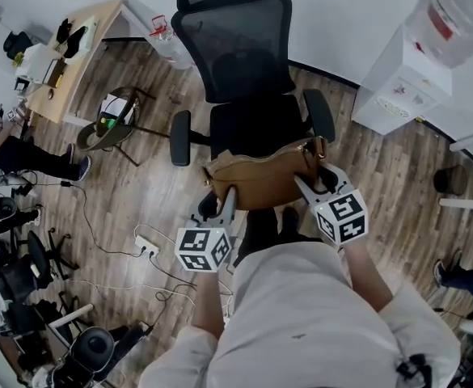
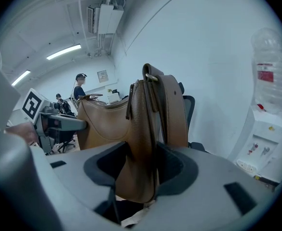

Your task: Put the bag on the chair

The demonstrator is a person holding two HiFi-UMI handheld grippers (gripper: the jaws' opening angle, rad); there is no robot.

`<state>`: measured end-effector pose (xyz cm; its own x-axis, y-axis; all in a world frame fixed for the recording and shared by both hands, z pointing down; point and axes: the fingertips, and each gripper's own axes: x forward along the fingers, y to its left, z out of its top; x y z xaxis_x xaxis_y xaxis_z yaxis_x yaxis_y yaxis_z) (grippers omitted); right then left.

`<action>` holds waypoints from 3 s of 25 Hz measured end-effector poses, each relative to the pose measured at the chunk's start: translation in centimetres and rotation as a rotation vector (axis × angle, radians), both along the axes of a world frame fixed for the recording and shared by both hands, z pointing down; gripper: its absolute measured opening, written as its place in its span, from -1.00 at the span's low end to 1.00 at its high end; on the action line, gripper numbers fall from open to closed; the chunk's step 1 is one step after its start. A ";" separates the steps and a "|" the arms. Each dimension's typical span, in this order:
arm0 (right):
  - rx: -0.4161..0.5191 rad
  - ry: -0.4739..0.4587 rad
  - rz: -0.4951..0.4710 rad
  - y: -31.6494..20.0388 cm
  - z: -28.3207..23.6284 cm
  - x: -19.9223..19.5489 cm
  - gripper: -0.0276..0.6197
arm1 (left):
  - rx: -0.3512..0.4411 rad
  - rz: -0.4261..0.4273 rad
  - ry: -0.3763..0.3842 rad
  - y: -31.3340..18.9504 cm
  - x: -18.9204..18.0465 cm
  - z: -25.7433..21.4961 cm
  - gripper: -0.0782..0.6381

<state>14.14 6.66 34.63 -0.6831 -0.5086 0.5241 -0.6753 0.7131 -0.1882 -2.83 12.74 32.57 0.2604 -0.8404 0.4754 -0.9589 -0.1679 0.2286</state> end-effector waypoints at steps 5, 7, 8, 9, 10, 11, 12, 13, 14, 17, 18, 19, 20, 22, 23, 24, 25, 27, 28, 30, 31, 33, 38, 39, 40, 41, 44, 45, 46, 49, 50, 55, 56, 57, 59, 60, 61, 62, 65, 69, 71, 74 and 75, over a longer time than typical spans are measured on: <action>0.002 0.018 0.027 -3.0 0.2 -2.1 -0.32 | 0.001 0.026 0.014 -3.5 -2.3 0.5 -0.50; -0.002 0.026 0.038 -4.3 0.1 -3.0 -0.32 | -0.002 0.039 0.021 -5.1 -3.3 0.4 -0.50; -0.004 0.030 0.044 -5.0 0.0 -3.5 -0.32 | -0.004 0.045 0.024 -5.9 -3.8 0.3 -0.50; -0.006 0.034 0.049 -5.7 -0.1 -4.1 -0.32 | -0.006 0.051 0.028 -6.7 -4.4 0.3 -0.50; -0.008 0.039 0.054 -6.4 -0.1 -4.6 -0.32 | -0.007 0.056 0.032 -7.6 -5.0 0.3 -0.50; -0.008 0.044 0.059 -7.2 0.0 -5.1 -0.32 | -0.009 0.062 0.035 -8.4 -5.5 0.4 -0.50; -0.008 0.048 0.065 -8.0 0.0 -5.6 -0.32 | -0.011 0.068 0.038 -9.3 -6.1 0.5 -0.50; -0.008 0.052 0.070 -8.7 0.1 -6.1 -0.32 | -0.012 0.074 0.041 -10.1 -6.6 0.6 -0.50; -0.008 0.056 0.075 -9.4 0.1 -6.6 -0.32 | -0.013 0.081 0.043 -11.0 -7.1 0.8 -0.50; -0.009 0.070 0.089 -11.3 0.3 -8.0 -0.32 | -0.014 0.105 0.047 -13.3 -8.6 1.1 -0.50; -0.012 0.077 0.093 -11.8 0.4 -8.6 -0.32 | -0.014 0.114 0.048 -13.9 -9.2 1.1 -0.50; -0.016 0.085 0.099 -12.2 0.4 -9.1 -0.32 | -0.016 0.123 0.051 -14.5 -9.7 1.1 -0.50; -0.021 0.092 0.104 -12.7 0.5 -9.5 -0.32 | -0.017 0.130 0.056 -15.1 -10.2 1.2 -0.50; -0.024 0.108 0.116 -13.5 0.7 -10.2 -0.33 | -0.024 0.144 0.070 -16.3 -10.9 1.5 -0.50; -0.021 0.117 0.123 -13.9 0.8 -10.4 -0.33 | -0.028 0.150 0.080 -16.8 -11.2 1.7 -0.50; -0.018 0.125 0.130 -14.3 1.0 -10.7 -0.33 | -0.033 0.155 0.090 -17.3 -11.4 2.0 -0.50; -0.014 0.133 0.138 -14.6 1.1 -10.9 -0.33 | -0.037 0.161 0.097 -17.7 -11.6 2.3 -0.50; -0.013 0.147 0.151 -15.3 1.5 -11.2 -0.33 | -0.044 0.176 0.101 -18.6 -12.0 2.9 -0.50; -0.015 0.152 0.157 -15.7 1.7 -11.4 -0.33 | -0.048 0.184 0.098 -19.1 -12.2 3.2 -0.50; -0.021 0.161 0.165 -16.4 2.3 -11.8 -0.34 | -0.056 0.197 0.085 -20.1 -12.6 3.7 -0.50; -0.024 0.167 0.167 -16.8 2.5 -12.0 -0.34 | -0.060 0.200 0.073 -20.7 -12.8 4.0 -0.50; -0.032 0.175 0.170 -17.5 3.0 -12.4 -0.34 | -0.068 0.199 0.040 -21.6 -13.1 4.3 -0.50; -0.057 0.194 0.166 -18.9 4.4 -12.5 -0.35 | -0.102 0.211 -0.014 -23.2 -13.1 5.6 -0.49; -0.062 0.198 0.162 -19.2 4.8 -12.5 -0.35 | -0.109 0.216 -0.018 -23.4 -13.0 5.9 -0.49; -0.067 0.201 0.157 -19.4 5.1 -12.5 -0.35 | -0.115 0.215 -0.020 -23.6 -13.0 6.3 -0.49; -0.071 0.206 0.149 -19.6 5.5 -12.5 -0.35 | -0.121 0.208 -0.019 -23.7 -13.1 6.8 -0.49; -0.085 0.230 0.123 -20.0 6.9 -12.3 -0.35 | -0.145 0.165 -0.009 -23.5 -12.7 8.5 -0.49; -0.090 0.237 0.116 -20.2 7.5 -12.1 -0.36 | -0.155 0.153 -0.005 -23.4 -12.5 9.2 -0.49; -0.095 0.242 0.110 -20.4 8.1 -12.0 -0.36 | -0.166 0.146 -0.002 -23.3 -12.3 9.9 -0.49; -0.113 0.250 0.101 -20.7 10.1 -11.6 -0.36 | -0.198 0.150 0.001 -23.5 -11.9 12.0 -0.49; -0.120 0.249 0.100 -20.7 10.9 -11.6 -0.36 | -0.206 0.156 -0.001 -23.6 -11.9 12.8 -0.49; -0.183 0.245 0.104 -20.6 15.0 -11.3 -0.36 | -0.247 0.179 -0.020 -23.9 -11.8 16.4 -0.49; -0.191 0.244 0.106 -20.6 15.6 -11.4 -0.36 | -0.255 0.182 -0.022 -24.0 -11.8 17.0 -0.49; -0.197 0.241 0.108 -20.6 16.2 -11.4 -0.36 | -0.261 0.187 -0.024 -24.0 -11.9 17.6 -0.49; -0.206 0.235 0.111 -20.7 17.3 -11.6 -0.36 | -0.271 0.196 -0.029 -24.2 -12.0 18.6 -0.49; -0.212 0.233 0.111 -20.7 17.8 -11.6 -0.36 | -0.274 0.200 -0.031 -24.3 -12.1 19.1 -0.49; -0.218 0.232 0.110 -20.8 18.4 -11.6 -0.36 | -0.277 0.202 -0.032 -24.3 -12.1 19.6 -0.49; -0.224 0.234 0.110 -20.9 18.9 -11.6 -0.36 | -0.279 0.202 -0.031 -24.4 -12.1 20.1 -0.49; -0.235 0.242 0.110 -21.1 20.4 -11.6 -0.36 | -0.292 0.200 -0.026 -24.4 -12.0 21.7 -0.49; -0.241 0.254 0.100 -21.4 22.6 -11.7 -0.36 | -0.310 0.199 -0.020 -24.5 -12.1 24.1 -0.49; -0.248 0.255 0.099 -21.6 23.6 -11.8 -0.36 | -0.317 0.199 -0.016 -24.7 -12.2 25.3 -0.49; -0.253 0.256 0.106 -22.1 25.0 -12.0 -0.37 | -0.323 0.196 -0.009 -25.2 -12.3 26.8 -0.49; -0.252 0.259 0.108 -22.3 25.3 -12.0 -0.37 | -0.323 0.194 -0.007 -25.4 -12.3 27.2 -0.49</action>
<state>2.12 -15.64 59.98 -0.4609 -0.4037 0.7903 -0.7926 0.5879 -0.1619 -15.16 -12.64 59.81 0.3955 -0.5823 0.7103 -0.9183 -0.2668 0.2926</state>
